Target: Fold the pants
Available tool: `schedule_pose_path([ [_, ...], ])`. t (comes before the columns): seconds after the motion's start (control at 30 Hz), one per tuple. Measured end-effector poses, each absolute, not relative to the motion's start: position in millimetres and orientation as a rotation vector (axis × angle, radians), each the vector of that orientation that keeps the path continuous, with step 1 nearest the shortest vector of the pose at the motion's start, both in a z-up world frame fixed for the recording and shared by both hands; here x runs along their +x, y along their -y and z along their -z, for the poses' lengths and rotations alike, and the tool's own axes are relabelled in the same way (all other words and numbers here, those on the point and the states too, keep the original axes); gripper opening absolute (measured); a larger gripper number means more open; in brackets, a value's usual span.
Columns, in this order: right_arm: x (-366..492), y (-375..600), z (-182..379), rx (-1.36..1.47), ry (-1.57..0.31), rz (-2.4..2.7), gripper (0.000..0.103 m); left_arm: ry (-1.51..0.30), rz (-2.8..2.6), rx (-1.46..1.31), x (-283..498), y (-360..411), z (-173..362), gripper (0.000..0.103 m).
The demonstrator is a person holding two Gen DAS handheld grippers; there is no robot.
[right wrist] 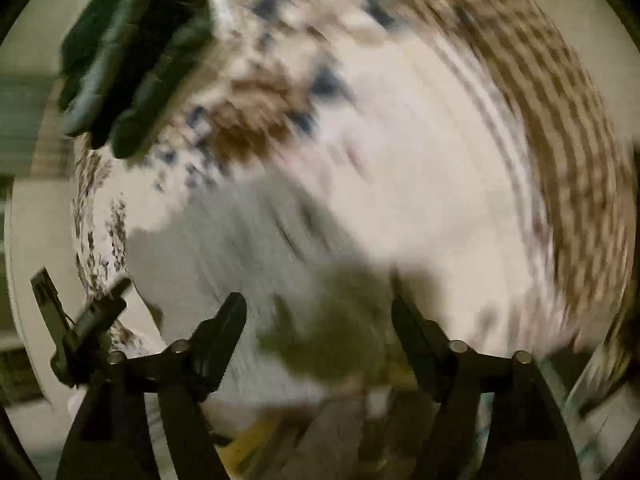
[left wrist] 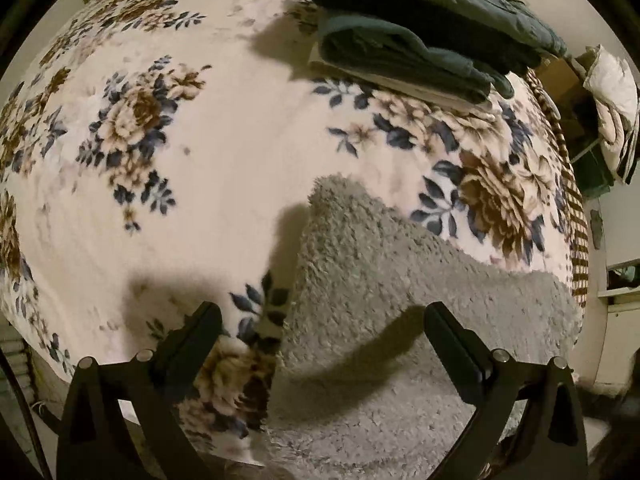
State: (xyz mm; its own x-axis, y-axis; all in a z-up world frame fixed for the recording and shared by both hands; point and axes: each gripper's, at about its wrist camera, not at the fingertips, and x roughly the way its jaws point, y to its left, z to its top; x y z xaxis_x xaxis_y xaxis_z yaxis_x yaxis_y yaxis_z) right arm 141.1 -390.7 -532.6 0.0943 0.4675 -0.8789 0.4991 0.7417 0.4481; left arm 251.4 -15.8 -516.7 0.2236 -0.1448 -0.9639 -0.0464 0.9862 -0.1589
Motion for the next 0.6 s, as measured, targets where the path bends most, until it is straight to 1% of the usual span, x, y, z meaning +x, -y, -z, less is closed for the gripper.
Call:
schedule_pose_path([
  [0.07,121.5,386.3,572.9,0.961,-1.579,0.021,0.076,-1.347,0.074,-0.157,252.0,19.8,517.9,0.103],
  [0.1,117.3,381.4,593.8,1.018,-1.592,0.004,0.072,-1.346,0.076,-0.150,252.8,22.0,518.5,0.103],
  [0.17,114.0,374.1,617.3,1.085,-1.601,-0.005,0.010,-1.344,0.077,-0.141,254.0,23.8,519.0,0.103],
  [0.23,110.1,368.0,616.9,1.075,-1.601,-0.014,0.011,-1.343,0.080,-0.134,255.5,24.1,519.1,0.103],
  [0.33,100.7,366.7,600.6,0.972,-1.587,-0.001,0.009,-1.337,0.077,-0.132,256.9,21.5,517.2,0.103],
  [0.43,91.9,374.9,621.7,0.892,-1.700,0.091,0.010,-1.330,0.068,-0.135,257.5,17.9,514.4,0.103],
  [0.5,97.1,371.3,619.8,0.852,-1.758,0.066,0.013,-1.330,0.070,-0.144,257.2,16.3,512.0,0.103],
  [0.53,101.6,369.1,609.5,0.829,-1.752,0.046,0.019,-1.327,0.073,-0.146,256.8,16.2,509.9,0.103],
  [0.57,107.2,367.4,588.3,0.784,-1.718,0.031,0.033,-1.322,0.080,-0.143,256.5,16.4,507.4,0.103],
  [0.6,112.8,366.9,565.0,0.733,-1.668,0.029,0.042,-1.318,0.084,-0.139,256.3,16.7,505.5,0.103],
])
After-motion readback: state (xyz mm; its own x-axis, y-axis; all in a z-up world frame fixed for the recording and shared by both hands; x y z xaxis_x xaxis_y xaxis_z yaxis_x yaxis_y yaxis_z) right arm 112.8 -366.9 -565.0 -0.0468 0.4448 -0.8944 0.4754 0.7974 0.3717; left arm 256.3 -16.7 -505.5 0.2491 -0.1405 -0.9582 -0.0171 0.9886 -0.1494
